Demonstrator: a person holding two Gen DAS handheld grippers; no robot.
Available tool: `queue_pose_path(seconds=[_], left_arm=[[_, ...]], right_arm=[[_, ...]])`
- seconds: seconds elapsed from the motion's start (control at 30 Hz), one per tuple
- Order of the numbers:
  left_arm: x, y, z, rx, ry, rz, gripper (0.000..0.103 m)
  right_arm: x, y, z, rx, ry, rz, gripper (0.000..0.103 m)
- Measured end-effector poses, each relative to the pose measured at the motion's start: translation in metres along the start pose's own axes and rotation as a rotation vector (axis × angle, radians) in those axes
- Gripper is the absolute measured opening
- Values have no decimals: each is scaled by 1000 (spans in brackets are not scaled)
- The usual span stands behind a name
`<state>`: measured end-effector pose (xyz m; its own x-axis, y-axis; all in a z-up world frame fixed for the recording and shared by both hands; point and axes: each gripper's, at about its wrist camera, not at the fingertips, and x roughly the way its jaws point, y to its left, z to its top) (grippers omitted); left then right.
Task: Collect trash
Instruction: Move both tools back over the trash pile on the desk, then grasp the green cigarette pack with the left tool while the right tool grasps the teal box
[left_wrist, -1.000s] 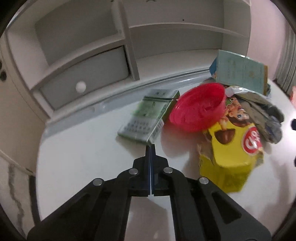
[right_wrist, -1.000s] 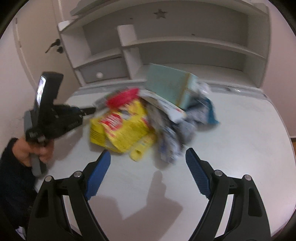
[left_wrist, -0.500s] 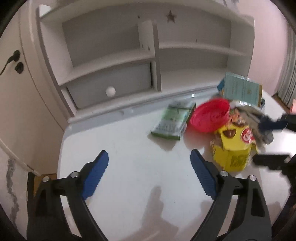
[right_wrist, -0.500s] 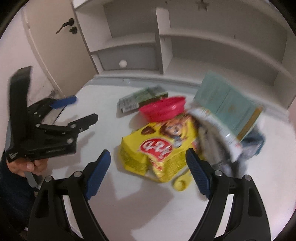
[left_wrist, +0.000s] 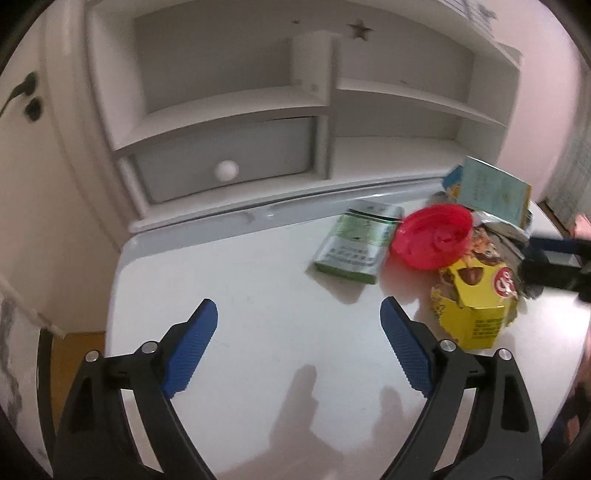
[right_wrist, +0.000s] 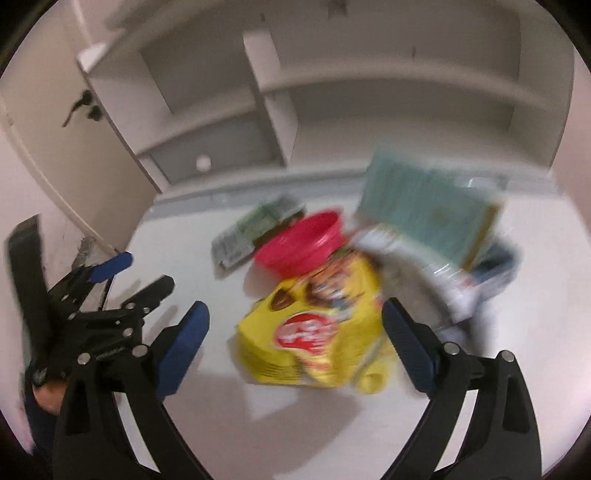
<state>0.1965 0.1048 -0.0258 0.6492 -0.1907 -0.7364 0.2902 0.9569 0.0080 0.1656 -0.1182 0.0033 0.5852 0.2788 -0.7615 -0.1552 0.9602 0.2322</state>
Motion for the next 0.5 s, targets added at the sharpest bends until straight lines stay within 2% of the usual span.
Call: queue_pose_path(seconds=[0.13,0.2,0.27,0.37,0.5], left_arm=[[25,-17,14,107,54,-92,89],[38,-21,27,144,77,-98,89],[51,-24,38,188,114,-161,89],[76,-25,48,238,196,-251,89],[100,-26,52,276,243,-275,89]], right_arm=[[-27,-37,-2,-19,-22,13,91],[-32,-54,-8,-26,-19,-6,91],[-35,-68,-14,-14,-2,-8,91],[-32,-90,-19,12,29,36,91],[-29,-100,-13,-51,61,66,91]])
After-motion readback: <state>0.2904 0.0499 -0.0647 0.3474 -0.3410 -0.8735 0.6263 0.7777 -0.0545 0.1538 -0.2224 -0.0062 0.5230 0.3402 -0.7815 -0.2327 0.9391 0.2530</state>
